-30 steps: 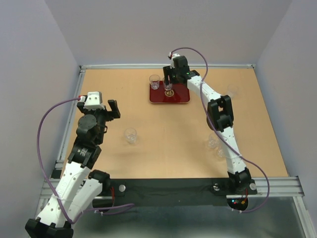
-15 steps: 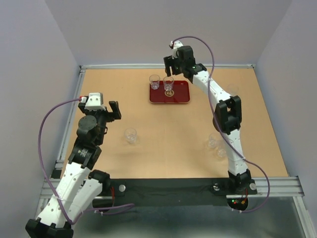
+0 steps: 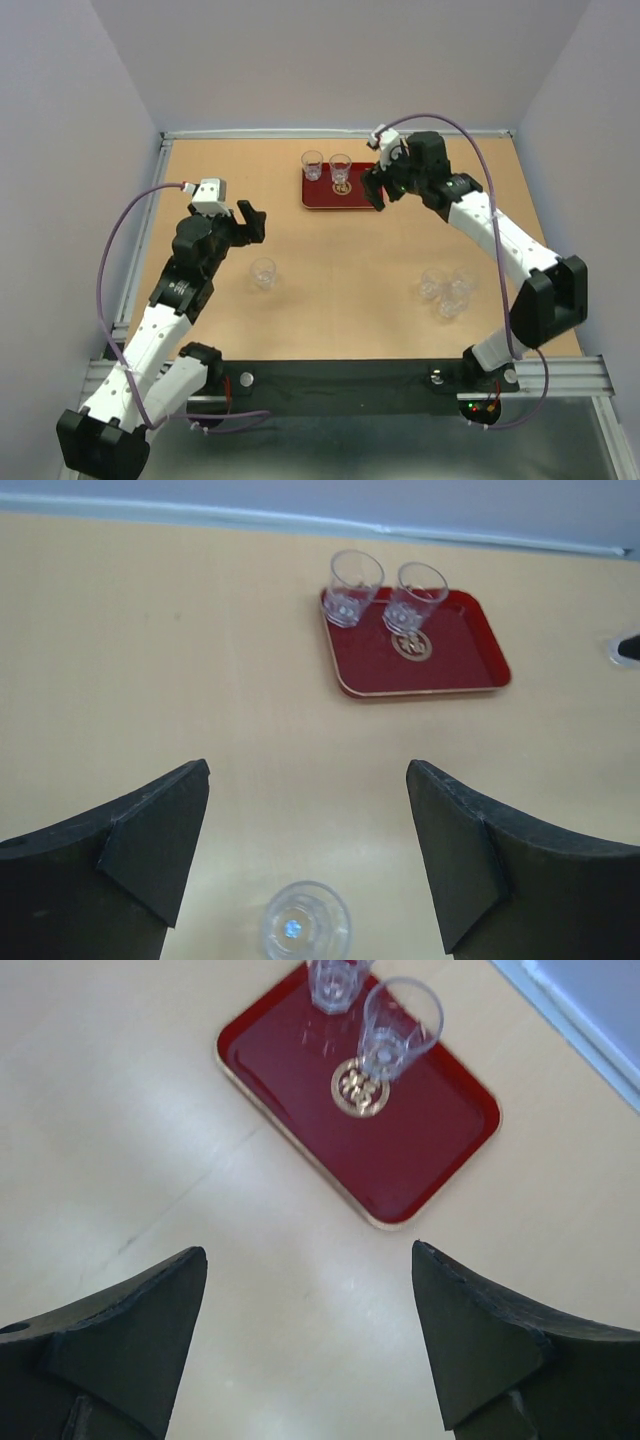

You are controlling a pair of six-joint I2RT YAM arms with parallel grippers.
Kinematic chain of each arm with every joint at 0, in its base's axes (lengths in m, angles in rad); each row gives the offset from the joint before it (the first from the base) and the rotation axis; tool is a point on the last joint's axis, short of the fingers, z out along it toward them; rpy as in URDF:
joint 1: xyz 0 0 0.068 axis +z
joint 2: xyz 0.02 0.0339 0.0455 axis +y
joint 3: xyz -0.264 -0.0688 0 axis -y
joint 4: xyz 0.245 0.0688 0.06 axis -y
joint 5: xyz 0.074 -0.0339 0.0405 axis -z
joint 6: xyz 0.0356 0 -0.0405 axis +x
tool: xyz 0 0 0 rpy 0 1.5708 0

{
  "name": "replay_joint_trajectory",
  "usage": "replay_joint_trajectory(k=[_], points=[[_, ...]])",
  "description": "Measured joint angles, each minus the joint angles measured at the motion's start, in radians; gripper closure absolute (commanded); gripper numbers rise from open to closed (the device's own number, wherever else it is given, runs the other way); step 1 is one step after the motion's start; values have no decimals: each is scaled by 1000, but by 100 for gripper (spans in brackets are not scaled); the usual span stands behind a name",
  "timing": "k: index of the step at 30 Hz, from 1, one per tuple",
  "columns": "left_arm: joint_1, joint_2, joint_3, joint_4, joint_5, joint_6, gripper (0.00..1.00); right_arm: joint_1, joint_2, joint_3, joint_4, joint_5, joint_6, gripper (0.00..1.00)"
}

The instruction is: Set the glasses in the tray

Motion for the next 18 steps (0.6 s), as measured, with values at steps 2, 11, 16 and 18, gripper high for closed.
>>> replay_joint_trajectory(k=[2,11,16,18], points=[[0,25,5,-20,35,-62,11,-2,-105,-114,-3,4,-15,12],[0,5,5,-188,69,-411,16,-149,-372,-421,-6,-36,-28,10],[0,42,5,-301,14,-536,26,-280,-430,-523,-3,-116,-9,9],[0,64,4,-332,5,-565,34,-289,-440,-537,-3,-137,-6,9]])
